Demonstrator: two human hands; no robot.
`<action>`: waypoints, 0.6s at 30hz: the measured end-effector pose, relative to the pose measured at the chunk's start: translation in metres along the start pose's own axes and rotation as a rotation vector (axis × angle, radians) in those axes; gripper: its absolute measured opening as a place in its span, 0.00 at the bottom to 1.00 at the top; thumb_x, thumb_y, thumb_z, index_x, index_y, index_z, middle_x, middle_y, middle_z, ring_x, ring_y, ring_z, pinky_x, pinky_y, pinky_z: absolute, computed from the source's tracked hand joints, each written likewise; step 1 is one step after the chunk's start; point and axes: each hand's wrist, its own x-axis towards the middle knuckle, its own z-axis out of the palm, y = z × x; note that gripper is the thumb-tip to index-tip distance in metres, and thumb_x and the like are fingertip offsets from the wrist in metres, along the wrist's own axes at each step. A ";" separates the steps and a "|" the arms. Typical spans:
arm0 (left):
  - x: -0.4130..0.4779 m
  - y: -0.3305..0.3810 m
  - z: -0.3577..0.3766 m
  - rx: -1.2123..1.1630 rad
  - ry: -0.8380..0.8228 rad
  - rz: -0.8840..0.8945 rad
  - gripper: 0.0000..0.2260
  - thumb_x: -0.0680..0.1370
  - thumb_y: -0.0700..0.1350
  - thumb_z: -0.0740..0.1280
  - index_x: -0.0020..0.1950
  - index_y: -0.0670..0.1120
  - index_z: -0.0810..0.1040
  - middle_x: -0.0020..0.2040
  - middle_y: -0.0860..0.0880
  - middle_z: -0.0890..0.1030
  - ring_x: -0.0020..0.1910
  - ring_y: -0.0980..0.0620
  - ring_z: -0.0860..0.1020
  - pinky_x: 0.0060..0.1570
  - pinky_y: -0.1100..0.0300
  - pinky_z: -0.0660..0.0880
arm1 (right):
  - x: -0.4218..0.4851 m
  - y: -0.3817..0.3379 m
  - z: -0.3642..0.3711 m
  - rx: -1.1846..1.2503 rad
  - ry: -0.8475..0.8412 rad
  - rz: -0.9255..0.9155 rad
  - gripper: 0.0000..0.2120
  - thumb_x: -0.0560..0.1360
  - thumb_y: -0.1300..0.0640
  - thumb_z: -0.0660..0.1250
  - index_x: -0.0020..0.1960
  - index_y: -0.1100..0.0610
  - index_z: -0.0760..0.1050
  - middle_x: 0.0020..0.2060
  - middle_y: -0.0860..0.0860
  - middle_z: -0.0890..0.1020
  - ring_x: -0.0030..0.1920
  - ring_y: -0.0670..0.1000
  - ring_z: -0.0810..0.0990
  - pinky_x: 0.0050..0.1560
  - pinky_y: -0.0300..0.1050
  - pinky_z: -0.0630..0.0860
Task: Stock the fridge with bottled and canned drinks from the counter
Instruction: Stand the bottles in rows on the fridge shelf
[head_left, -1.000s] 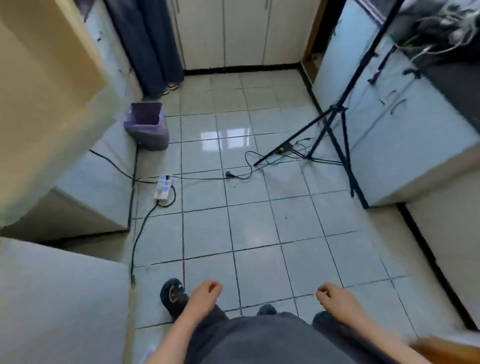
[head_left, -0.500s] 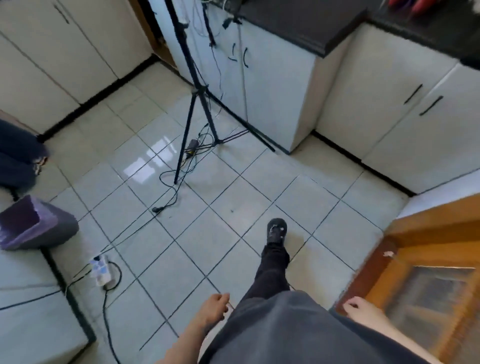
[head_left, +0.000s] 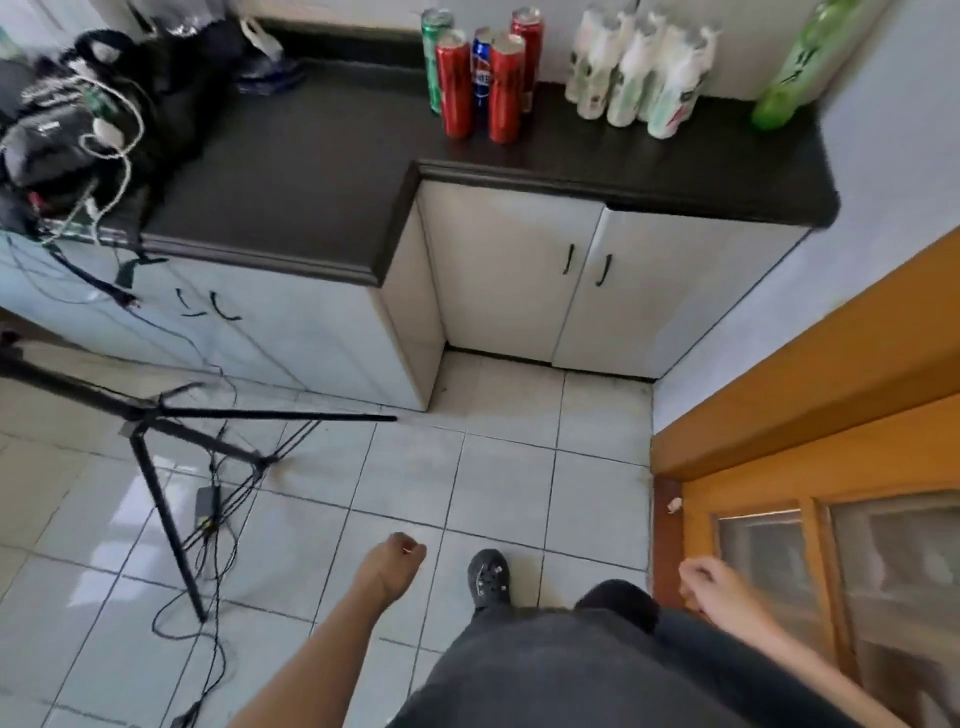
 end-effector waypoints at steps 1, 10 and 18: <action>0.010 0.015 -0.009 0.031 -0.008 0.017 0.15 0.80 0.50 0.59 0.61 0.43 0.75 0.59 0.43 0.79 0.59 0.44 0.75 0.53 0.59 0.69 | 0.003 -0.005 -0.004 0.036 0.001 0.011 0.13 0.81 0.54 0.57 0.62 0.57 0.72 0.52 0.51 0.80 0.53 0.53 0.78 0.57 0.48 0.73; 0.074 0.143 -0.018 -0.173 -0.164 0.059 0.05 0.78 0.40 0.60 0.46 0.41 0.75 0.47 0.40 0.79 0.47 0.42 0.78 0.44 0.55 0.74 | 0.067 -0.011 -0.050 0.175 0.005 0.184 0.11 0.80 0.53 0.60 0.60 0.54 0.73 0.58 0.52 0.78 0.57 0.51 0.76 0.61 0.47 0.72; 0.133 0.330 -0.054 -0.339 -0.011 0.197 0.07 0.78 0.47 0.61 0.44 0.45 0.75 0.43 0.47 0.79 0.44 0.48 0.78 0.48 0.54 0.73 | 0.196 -0.090 -0.195 0.246 0.205 -0.077 0.08 0.80 0.54 0.60 0.57 0.52 0.74 0.48 0.45 0.78 0.48 0.45 0.75 0.47 0.38 0.71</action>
